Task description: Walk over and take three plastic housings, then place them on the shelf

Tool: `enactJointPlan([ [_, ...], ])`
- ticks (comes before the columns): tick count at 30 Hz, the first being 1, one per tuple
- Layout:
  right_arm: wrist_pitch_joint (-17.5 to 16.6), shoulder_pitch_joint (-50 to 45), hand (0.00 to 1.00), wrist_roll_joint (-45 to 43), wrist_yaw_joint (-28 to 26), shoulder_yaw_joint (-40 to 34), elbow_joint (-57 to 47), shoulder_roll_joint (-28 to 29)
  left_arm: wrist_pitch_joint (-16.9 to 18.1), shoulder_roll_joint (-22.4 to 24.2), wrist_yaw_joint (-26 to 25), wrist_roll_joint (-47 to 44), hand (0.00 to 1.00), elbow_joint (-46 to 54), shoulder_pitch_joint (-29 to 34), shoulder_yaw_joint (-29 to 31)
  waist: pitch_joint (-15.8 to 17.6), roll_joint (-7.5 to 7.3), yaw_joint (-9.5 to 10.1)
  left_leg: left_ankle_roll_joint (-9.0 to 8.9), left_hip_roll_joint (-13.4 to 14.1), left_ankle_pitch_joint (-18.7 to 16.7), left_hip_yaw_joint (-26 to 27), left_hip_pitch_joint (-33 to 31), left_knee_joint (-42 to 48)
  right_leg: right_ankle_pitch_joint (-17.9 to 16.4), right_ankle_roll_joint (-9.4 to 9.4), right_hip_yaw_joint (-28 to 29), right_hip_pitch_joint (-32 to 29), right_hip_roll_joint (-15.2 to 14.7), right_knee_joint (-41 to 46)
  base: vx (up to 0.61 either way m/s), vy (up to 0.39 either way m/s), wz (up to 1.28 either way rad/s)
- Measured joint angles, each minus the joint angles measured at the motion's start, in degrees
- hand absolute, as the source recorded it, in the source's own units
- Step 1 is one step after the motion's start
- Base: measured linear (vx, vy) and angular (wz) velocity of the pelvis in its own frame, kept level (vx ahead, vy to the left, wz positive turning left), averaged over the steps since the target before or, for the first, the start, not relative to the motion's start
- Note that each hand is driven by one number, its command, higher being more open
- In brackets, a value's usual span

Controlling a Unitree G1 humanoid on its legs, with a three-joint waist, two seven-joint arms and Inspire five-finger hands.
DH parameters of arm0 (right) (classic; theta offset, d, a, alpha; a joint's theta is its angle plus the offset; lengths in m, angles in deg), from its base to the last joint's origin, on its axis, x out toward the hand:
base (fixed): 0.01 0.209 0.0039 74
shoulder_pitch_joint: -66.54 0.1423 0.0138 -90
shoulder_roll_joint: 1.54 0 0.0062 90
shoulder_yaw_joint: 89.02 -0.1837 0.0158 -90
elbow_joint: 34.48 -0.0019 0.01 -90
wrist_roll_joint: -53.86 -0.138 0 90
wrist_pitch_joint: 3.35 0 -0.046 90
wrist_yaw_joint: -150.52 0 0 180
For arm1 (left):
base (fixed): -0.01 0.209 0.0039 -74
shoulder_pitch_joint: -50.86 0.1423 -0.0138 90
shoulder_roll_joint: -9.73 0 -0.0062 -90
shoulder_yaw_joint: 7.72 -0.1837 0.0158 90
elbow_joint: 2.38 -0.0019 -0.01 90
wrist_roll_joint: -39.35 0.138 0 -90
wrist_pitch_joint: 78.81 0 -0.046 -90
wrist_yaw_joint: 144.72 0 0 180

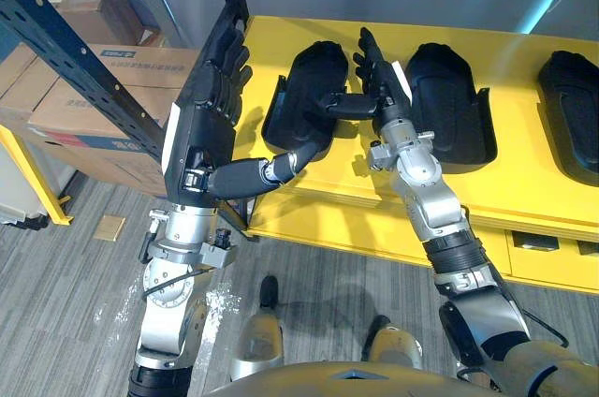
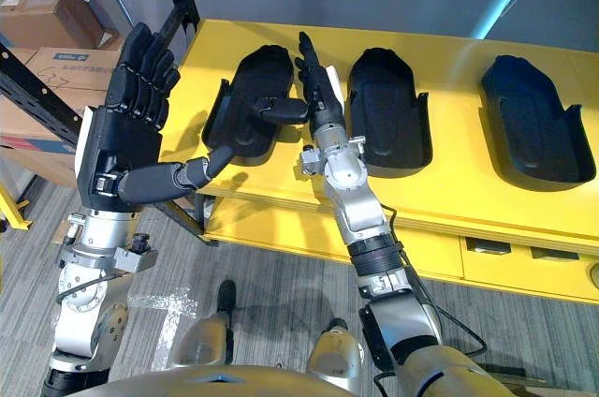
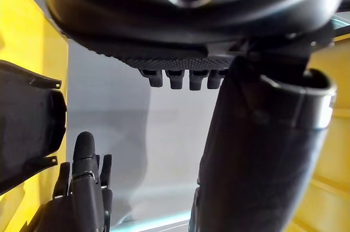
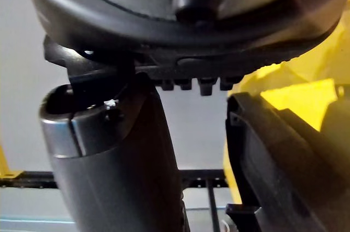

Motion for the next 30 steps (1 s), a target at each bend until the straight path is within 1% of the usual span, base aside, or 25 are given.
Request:
enactJointPlan([
  [6, 0.63, 1.33, 1.0, -0.08, -1.15, -0.03, 4.95, -0.07, -0.14, 0.03, 0.21, 0.0, 1.0, -0.01, 1.65, -0.01, 0.0, 0.0, 1.08, -0.02, 0.0, 0.04, -0.26, 0.0, 0.0, -0.08, -0.15, -0.52, 0.09, -0.08, 0.3, 0.0, -0.003, 0.01],
  [8, 0.62, 2.29, 1.0, -0.08, -1.24, -0.03, 6.64, -0.08, -0.14, 0.03, 0.21, -0.02, 1.0, -0.01, 1.67, -0.01, 0.01, 0.0, 1.19, -0.33, -0.09, 0.27, -0.53, 0.0, 0.0, -0.17, -0.03, -0.81, 0.19, -0.25, 0.61, 0.0, -0.021, 0.08],
  [11, 0.61, 4.33, 1.0, -0.07, -1.2, -0.08, 9.37, -0.18, -0.16, 0.28, 0.32, -0.05, 1.0, -0.01, 2.13, -0.01, 0.09, 0.12, 1.24, -0.2, -0.5, 0.44, -1.1, 0.01, 0.0, -0.52, 0.1, -1.23, 0.27, -0.76, 1.35, -0.01, -0.015, 0.09],
  [16, 0.37, 7.06, 1.0, -0.07, -1.09, -0.12, 10.62, -1.47, -0.3, 0.56, 0.85, -0.07, 1.0, -0.05, 3.69, -0.01, 2.35, 0.27, 1.36, 0.28, -0.9, 0.48, -1.32, 0.08, 0.04, -0.85, -0.05, -1.31, 0.24, -1.3, 2.08, -0.02, -0.002, 0.02],
  [18, 0.37, 7.48, 1.0, -0.07, -1.01, -0.14, 11.36, -1.79, -0.3, 0.56, 0.87, -0.21, 1.0, -0.05, 3.76, 0.0, 2.65, 0.24, 1.53, 0.4, -0.96, 0.42, -1.38, 0.02, -0.03, -1.01, 0.16, -1.4, 0.19, -1.39, 2.1, -0.02, -0.001, 0.02],
  [20, 0.29, 7.58, 1.0, -0.07, -0.96, -0.21, 11.45, -1.79, -0.3, 0.58, 0.82, -1.49, 1.0, -0.05, 3.82, 0.0, 2.68, 0.28, 1.5, 0.47, -1.14, 0.38, -1.38, -0.01, -0.02, -1.06, 0.24, -1.41, 0.16, -1.61, 2.15, 0.0, 0.0, 0.0],
  [27, -0.94, 7.62, 1.0, 0.0, -0.07, -0.63, 11.35, -1.79, -0.35, 0.58, -0.02, -1.23, 1.0, -0.27, 3.87, -0.11, 2.72, 0.35, 1.42, 0.51, -1.26, 0.36, -1.31, -0.29, -0.08, -1.1, 0.32, -1.32, -0.31, -1.78, 2.34, 0.0, 0.0, 0.0],
  [29, -1.24, 7.07, 1.0, -0.05, 0.45, -1.3, 9.79, -1.78, -0.35, 0.58, -1.11, -0.56, 1.0, -0.57, 3.92, -0.29, 2.76, 0.41, 1.33, 0.51, -1.26, 0.36, -1.21, -0.31, -0.21, -1.09, 0.32, -1.28, -0.41, -1.78, 2.09, 0.0, 0.0, 0.0],
  [30, -1.35, 5.04, 1.0, -0.12, 1.06, -1.84, 5.29, -1.75, -0.37, 0.57, -2.42, 1.19, 1.0, -0.94, 3.99, -0.64, 2.8, 0.48, 1.33, 0.53, -1.26, 0.34, -1.05, -0.31, -0.35, -1.07, 0.35, -1.23, -0.45, -1.78, 1.96, 0.0, 0.0, 0.0],
])
